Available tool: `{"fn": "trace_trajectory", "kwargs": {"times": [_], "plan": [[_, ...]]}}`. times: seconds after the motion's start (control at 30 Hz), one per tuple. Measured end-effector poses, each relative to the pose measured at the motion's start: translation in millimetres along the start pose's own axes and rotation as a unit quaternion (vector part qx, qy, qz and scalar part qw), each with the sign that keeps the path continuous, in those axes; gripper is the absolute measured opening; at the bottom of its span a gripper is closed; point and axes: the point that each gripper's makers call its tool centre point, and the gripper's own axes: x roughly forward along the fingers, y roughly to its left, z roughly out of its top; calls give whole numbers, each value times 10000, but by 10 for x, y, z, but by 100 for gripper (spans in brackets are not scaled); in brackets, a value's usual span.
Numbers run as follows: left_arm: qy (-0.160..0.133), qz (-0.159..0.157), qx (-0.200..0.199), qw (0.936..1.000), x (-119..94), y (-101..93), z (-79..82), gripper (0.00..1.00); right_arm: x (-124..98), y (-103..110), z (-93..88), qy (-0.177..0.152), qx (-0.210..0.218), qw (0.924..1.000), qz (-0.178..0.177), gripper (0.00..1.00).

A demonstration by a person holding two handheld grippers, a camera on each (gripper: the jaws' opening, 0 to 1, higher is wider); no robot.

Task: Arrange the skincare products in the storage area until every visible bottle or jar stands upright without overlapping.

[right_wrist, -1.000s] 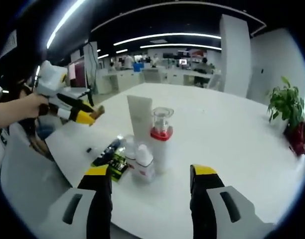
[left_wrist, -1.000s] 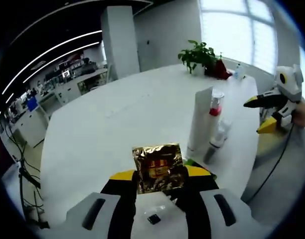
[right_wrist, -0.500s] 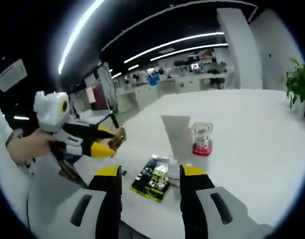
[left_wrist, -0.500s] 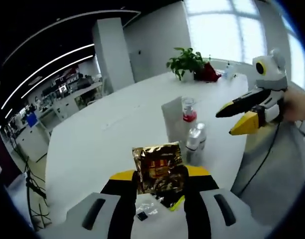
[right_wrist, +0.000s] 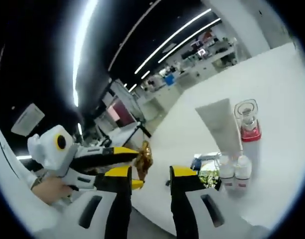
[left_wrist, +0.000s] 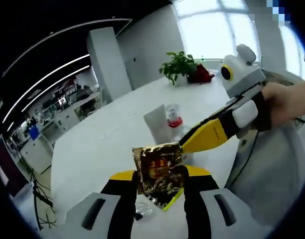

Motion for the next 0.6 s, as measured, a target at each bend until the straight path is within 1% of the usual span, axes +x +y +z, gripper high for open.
{"fn": "trace_trajectory", "kwargs": {"times": [0.07,0.2,0.3,0.4,0.47,0.6], "plan": [[-10,11,-49,10000,-16,-5,0,39,24,-2,-7,30,5,10000,30,22],[-41,18,-95,9999,-49,-44,11,39,59,51,-93,169,44,9998,92,17],[-45,1,-104,9999,-61,-74,13,39,60,85,-109,157,94,9997,153,11],[-64,-6,-105,9999,-81,-96,36,39,55,128,-101,98,109,9996,242,3],[-64,17,-56,10000,-88,-88,45,39,51,133,-87,60,151,9995,279,2],[-97,-7,-106,9999,-102,-74,68,40,30,210,-71,24,122,9992,385,1]]}}
